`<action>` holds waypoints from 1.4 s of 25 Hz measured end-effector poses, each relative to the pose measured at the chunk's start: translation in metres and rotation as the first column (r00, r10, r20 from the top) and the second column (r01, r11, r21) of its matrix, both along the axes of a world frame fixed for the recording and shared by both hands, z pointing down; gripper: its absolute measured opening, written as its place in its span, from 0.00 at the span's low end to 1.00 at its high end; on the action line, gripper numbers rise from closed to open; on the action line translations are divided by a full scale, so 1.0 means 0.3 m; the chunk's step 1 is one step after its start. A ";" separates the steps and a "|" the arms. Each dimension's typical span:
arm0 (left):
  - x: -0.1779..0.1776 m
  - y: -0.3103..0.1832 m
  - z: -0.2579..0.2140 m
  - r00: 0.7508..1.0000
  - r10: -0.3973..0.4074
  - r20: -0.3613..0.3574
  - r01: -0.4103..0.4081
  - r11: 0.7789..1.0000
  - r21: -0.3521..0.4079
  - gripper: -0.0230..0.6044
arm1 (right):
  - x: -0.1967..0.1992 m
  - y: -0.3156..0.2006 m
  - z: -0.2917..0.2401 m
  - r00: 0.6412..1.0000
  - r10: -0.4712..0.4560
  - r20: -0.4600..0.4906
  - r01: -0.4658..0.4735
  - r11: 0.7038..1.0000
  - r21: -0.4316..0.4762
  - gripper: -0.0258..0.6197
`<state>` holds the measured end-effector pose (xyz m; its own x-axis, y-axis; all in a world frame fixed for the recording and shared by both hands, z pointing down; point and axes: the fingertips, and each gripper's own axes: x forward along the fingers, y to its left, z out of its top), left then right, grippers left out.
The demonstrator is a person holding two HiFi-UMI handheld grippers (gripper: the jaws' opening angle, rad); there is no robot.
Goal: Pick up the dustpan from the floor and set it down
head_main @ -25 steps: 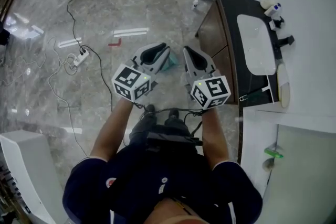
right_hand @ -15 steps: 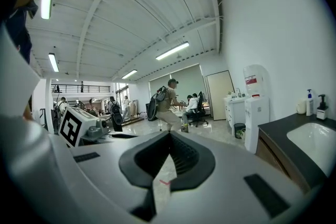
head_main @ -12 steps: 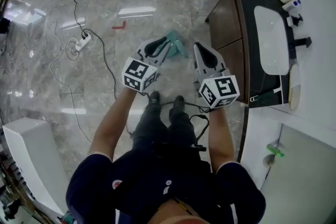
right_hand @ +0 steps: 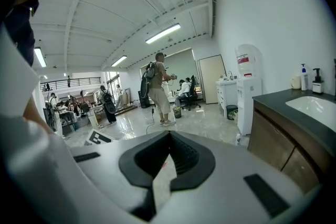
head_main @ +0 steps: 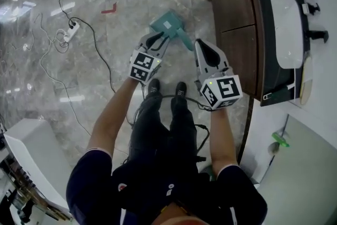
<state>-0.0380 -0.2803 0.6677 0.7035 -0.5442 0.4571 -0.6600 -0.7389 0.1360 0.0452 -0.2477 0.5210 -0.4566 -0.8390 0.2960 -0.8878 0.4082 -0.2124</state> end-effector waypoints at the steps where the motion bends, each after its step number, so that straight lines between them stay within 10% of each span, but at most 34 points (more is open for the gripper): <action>1: 0.015 -0.007 0.047 1.000 0.011 0.011 -0.011 1.000 -0.009 0.14 | 0.003 -0.005 0.024 1.000 0.006 -0.001 -0.006 1.000 -0.004 0.05; 14: 0.216 -0.090 0.323 0.993 0.115 0.023 -0.115 0.993 -0.020 0.25 | 0.080 -0.001 0.181 0.998 0.065 -0.021 -0.066 0.997 -0.044 0.05; 35: 0.302 -0.116 0.248 0.990 0.139 0.014 -0.140 0.987 0.082 0.20 | 0.146 0.038 0.207 0.995 0.098 -0.006 -0.098 0.993 -0.059 0.05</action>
